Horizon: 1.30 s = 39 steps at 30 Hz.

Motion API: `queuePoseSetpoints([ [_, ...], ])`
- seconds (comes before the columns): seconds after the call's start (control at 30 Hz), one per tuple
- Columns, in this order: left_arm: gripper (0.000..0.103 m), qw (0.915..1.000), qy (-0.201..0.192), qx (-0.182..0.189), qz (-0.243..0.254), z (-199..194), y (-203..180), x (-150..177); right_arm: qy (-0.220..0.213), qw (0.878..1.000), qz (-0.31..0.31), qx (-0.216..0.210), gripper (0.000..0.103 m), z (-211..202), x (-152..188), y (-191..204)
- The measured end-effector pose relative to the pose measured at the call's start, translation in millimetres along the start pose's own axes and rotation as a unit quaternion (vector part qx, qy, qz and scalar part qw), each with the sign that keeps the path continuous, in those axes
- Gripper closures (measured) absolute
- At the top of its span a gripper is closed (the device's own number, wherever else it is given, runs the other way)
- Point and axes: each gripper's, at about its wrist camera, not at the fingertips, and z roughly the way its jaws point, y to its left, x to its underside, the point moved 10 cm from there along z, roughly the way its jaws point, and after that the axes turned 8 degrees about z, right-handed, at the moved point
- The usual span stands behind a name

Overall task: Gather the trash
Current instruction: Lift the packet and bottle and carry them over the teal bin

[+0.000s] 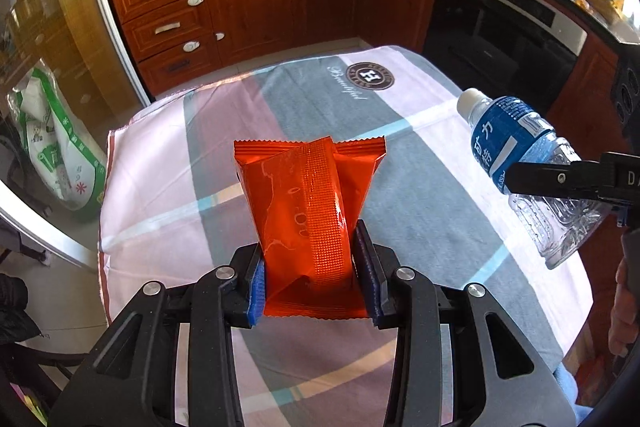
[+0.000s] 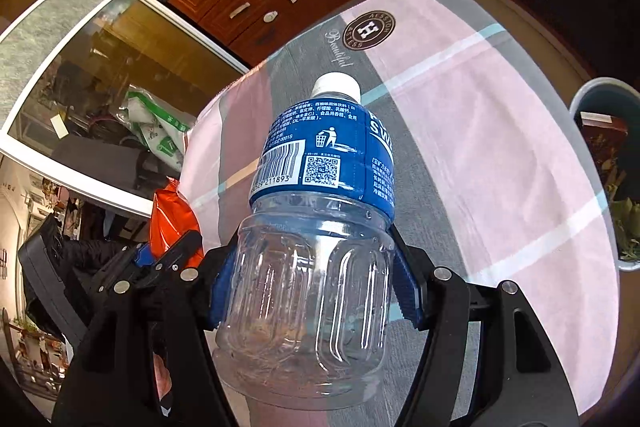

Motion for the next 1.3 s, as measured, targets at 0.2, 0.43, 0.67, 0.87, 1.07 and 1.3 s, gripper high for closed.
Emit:
queuePoseSetpoints([
  [0.2, 0.064, 0.9982, -0.012, 0.027, 0.052, -12, -70, -25, -0.038, 0.998, 0.037, -0.019, 0.041, -54, -10, -45],
  [0.43, 0.063, 0.9906, -0.021, 0.072, 0.115, -9, -167, -54, -0.090, 0.991, 0.097, -0.019, 0.041, -118, -20, -128],
  [0.67, 0.063, 0.9810, -0.004, 0.102, 0.165, 17, -250, -71, -0.136, 0.978, 0.157, -0.003, 0.041, -156, -34, -215],
  [0.87, 0.063, 0.9720, 0.030, 0.121, 0.199, 55, -309, -71, -0.149, 0.967, 0.206, 0.007, 0.041, -158, -42, -279],
  [1.07, 0.063, 0.9641, 0.053, 0.146, 0.215, 85, -350, -60, -0.141, 0.963, 0.229, 0.022, 0.041, -142, -43, -317],
  [1.3, 0.062, 0.9598, 0.073, 0.150, 0.226, 109, -371, -57, -0.127, 0.962, 0.239, 0.029, 0.041, -123, -46, -334],
])
